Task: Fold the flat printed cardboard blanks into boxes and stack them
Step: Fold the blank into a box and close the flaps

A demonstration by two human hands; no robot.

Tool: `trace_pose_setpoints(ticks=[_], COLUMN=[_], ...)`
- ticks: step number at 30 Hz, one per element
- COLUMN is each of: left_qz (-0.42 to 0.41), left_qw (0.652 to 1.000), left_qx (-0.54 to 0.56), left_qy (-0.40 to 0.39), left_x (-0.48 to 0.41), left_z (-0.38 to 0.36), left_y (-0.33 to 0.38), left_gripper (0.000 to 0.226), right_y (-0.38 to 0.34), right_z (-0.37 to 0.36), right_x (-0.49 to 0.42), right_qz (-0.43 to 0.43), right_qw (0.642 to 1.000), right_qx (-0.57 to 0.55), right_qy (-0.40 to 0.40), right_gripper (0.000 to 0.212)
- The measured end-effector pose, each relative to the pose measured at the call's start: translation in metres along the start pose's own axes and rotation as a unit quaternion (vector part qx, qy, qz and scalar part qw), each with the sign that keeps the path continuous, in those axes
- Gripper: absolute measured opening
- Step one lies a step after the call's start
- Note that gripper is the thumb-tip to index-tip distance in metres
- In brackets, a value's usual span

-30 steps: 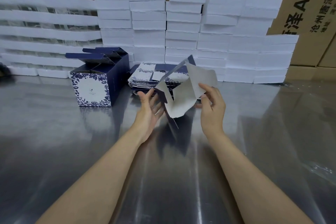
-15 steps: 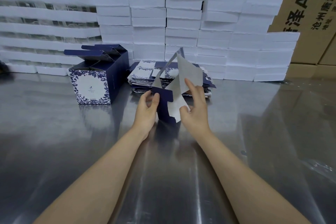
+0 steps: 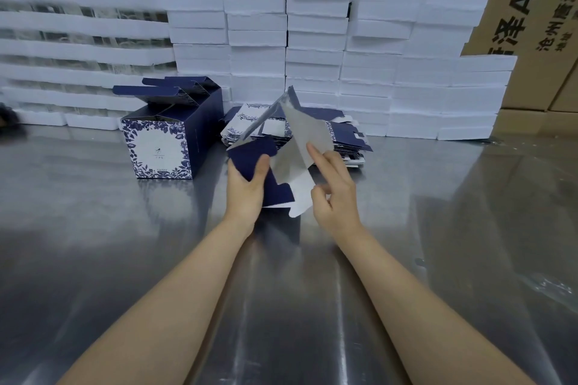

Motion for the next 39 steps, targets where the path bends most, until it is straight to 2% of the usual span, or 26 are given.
trace_pose_setpoints(ticks=[3,5,9,12,13,16,18,20,23,25,28,33,35,39], left_qz=[0.019,0.040,0.062,0.049,0.036,0.000,0.002,0.012,-0.022,-0.039,-0.052,-0.041,-0.026,0.018], left_qw=[0.993,0.987,0.990,0.997,0.998,0.996,0.988,0.980,0.975,0.978,0.976,0.970,0.972,0.982], left_qx=[0.078,0.120,0.116,0.056,0.038,-0.045,-0.086,-0.118,-0.180,-0.166,-0.143,-0.105,-0.074,-0.037], left_qy=[0.086,0.100,0.044,-0.009,-0.025,-0.074,-0.127,-0.158,-0.130,-0.124,-0.156,-0.216,-0.220,-0.184], left_x=[-0.004,-0.006,-0.009,-0.009,-0.007,0.000,0.004,0.006,0.007,0.009,0.013,0.017,0.016,0.010], left_z=[0.018,0.024,0.016,0.003,-0.001,-0.011,-0.019,-0.025,-0.023,-0.020,-0.022,-0.031,-0.029,-0.022], left_y=[-0.006,-0.012,-0.015,-0.012,-0.009,-0.003,-0.004,-0.004,0.005,0.010,0.015,0.015,0.012,0.003], left_gripper=[0.038,0.036,0.042,0.044,0.048,0.077,0.078,0.066,0.054,0.062,0.068,0.108,0.107,0.091], right_y=[0.001,0.002,-0.002,0.000,0.002,0.008,0.013,0.019,0.022,0.020,0.021,0.030,0.030,0.022], right_z=[0.000,-0.002,-0.003,0.002,0.005,0.020,0.026,0.029,0.026,0.019,0.016,0.028,0.028,0.019], right_x=[0.002,0.003,0.002,0.002,0.001,0.002,0.004,0.006,0.004,0.002,0.003,0.006,0.006,0.001], right_qz=[0.019,0.007,0.003,-0.018,-0.027,-0.057,-0.072,-0.089,-0.081,-0.061,-0.068,-0.091,-0.086,-0.036], right_qw=[1.000,0.999,1.000,0.997,0.997,0.988,0.984,0.984,0.989,0.992,0.991,0.987,0.988,0.994], right_qx=[-0.015,-0.039,0.020,0.067,0.065,0.052,0.044,0.034,0.042,0.059,0.069,0.074,0.073,0.087], right_qy=[-0.006,-0.017,-0.010,0.018,0.038,0.131,0.155,0.152,0.120,0.095,0.094,0.113,0.108,0.061], right_gripper=[0.064,0.068,0.070,0.057,0.051,0.042,0.045,0.049,0.054,0.054,0.053,0.053,0.053,0.050])
Point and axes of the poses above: each hand's wrist, its own x-axis away from the middle knuckle, its own z-axis out of the back of the hand, y = z × x, the point moved 6 cm from there along -x, towards the middle knuckle, and after that the axes turned 14 degrees about -y, right-handed, at the moved point
